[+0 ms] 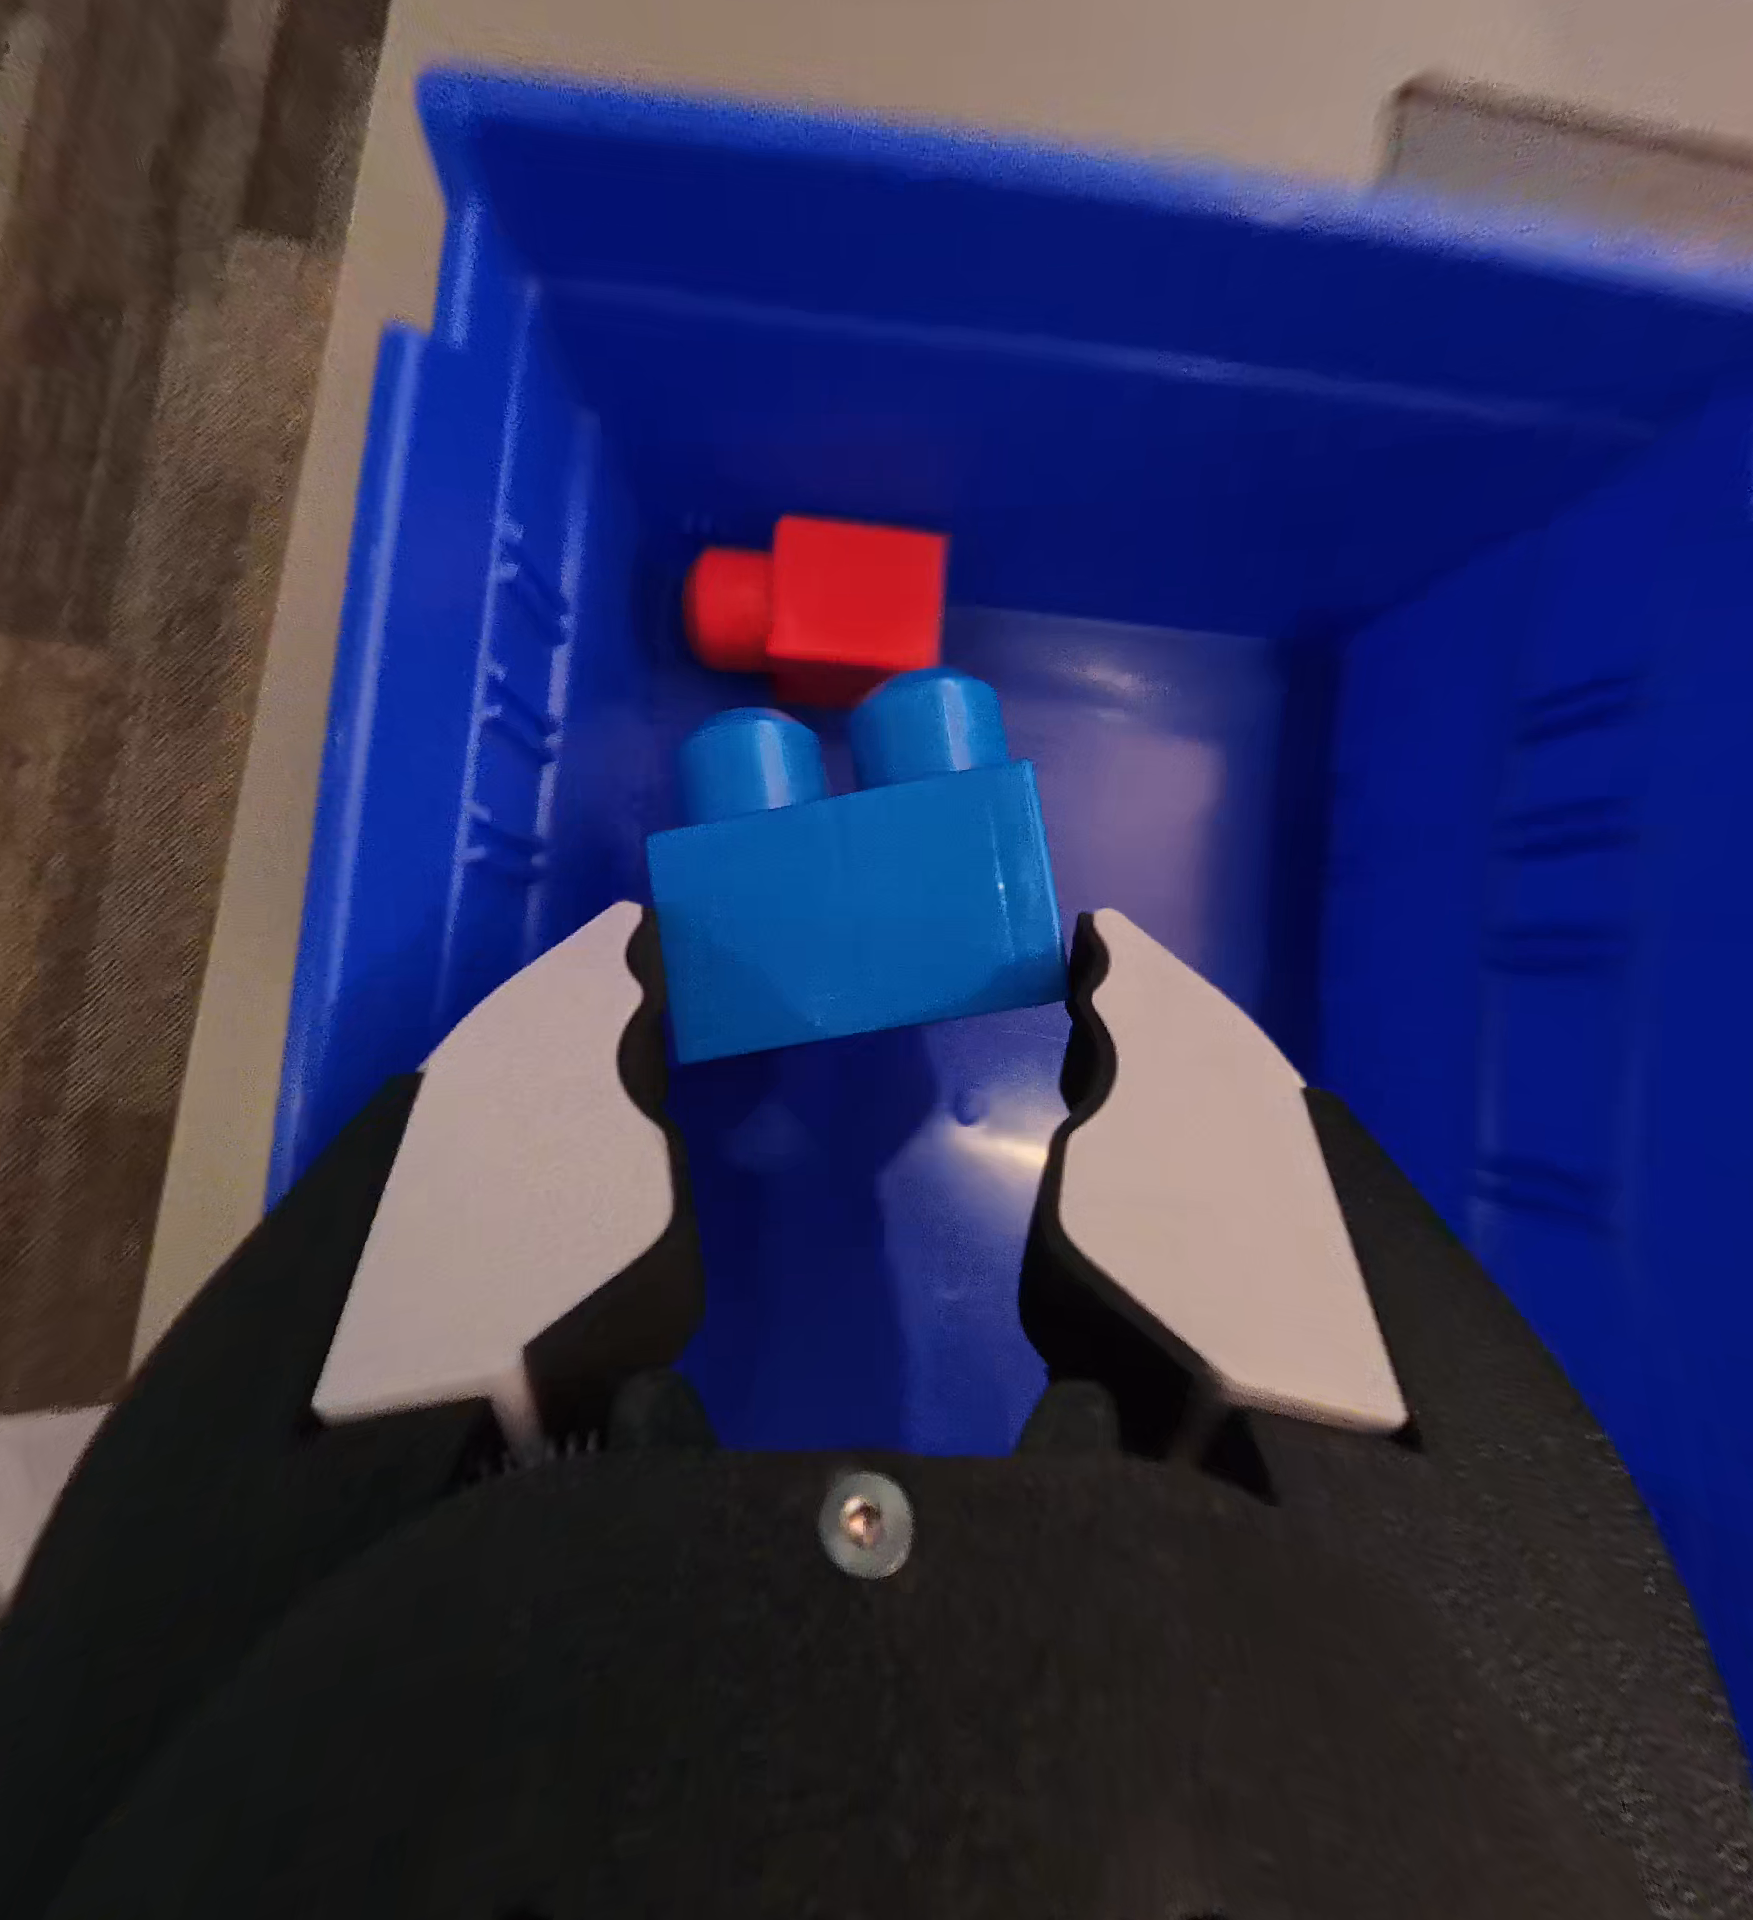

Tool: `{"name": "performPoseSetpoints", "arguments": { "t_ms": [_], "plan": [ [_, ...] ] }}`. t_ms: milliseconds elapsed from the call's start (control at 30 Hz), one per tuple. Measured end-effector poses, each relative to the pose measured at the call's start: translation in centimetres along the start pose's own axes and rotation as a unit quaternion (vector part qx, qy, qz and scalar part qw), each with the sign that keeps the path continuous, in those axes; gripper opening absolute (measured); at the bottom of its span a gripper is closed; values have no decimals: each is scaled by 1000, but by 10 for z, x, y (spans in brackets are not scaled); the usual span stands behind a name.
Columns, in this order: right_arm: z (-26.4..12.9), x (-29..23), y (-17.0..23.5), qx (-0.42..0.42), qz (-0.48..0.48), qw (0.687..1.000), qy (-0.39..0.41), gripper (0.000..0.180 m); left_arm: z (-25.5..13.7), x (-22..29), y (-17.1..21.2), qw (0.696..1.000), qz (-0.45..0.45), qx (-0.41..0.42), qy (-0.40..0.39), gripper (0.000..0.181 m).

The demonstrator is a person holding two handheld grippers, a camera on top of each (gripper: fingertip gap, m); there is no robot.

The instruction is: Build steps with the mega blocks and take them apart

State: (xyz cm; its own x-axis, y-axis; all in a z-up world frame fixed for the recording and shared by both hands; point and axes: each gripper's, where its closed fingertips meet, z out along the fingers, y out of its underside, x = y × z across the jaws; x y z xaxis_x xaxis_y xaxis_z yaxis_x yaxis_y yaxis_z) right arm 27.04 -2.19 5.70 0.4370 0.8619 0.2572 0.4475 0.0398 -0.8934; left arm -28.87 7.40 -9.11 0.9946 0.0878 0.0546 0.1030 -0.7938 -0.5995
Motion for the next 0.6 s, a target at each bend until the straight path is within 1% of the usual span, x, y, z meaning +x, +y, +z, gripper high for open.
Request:
{"name": "performPoseSetpoints", "arguments": {
  "t_ms": [67,133,200,267,367,433,500,600],
  "plan": [
    [2,-2,1,-5,-4,1000,-4,43,-27,29,-16,997,19,40,60,75],
    [3,-2,3,-10,-8,1000,-3,43,-60,80,-30,984,59,81,148,75],
    [2,-2,3,-12,-14,1000,0,43,-92,148,-32,956,121,105,245,76],
    [1,-3,2,-11,-16,1000,0,43,-104,218,-17,926,198,100,306,75],
    [-3,-1,0,-4,-16,1000,4,43,-86,310,24,883,319,85,332,75],
    [-5,-1,0,-1,-15,1000,5,43,-69,357,59,851,390,73,344,75],
    [-8,0,1,-2,-15,1000,6,43,-56,390,92,823,437,67,356,75],
    [-11,4,3,-2,-10,1000,8,43,-44,416,129,796,477,56,368,75]
  ]
}}
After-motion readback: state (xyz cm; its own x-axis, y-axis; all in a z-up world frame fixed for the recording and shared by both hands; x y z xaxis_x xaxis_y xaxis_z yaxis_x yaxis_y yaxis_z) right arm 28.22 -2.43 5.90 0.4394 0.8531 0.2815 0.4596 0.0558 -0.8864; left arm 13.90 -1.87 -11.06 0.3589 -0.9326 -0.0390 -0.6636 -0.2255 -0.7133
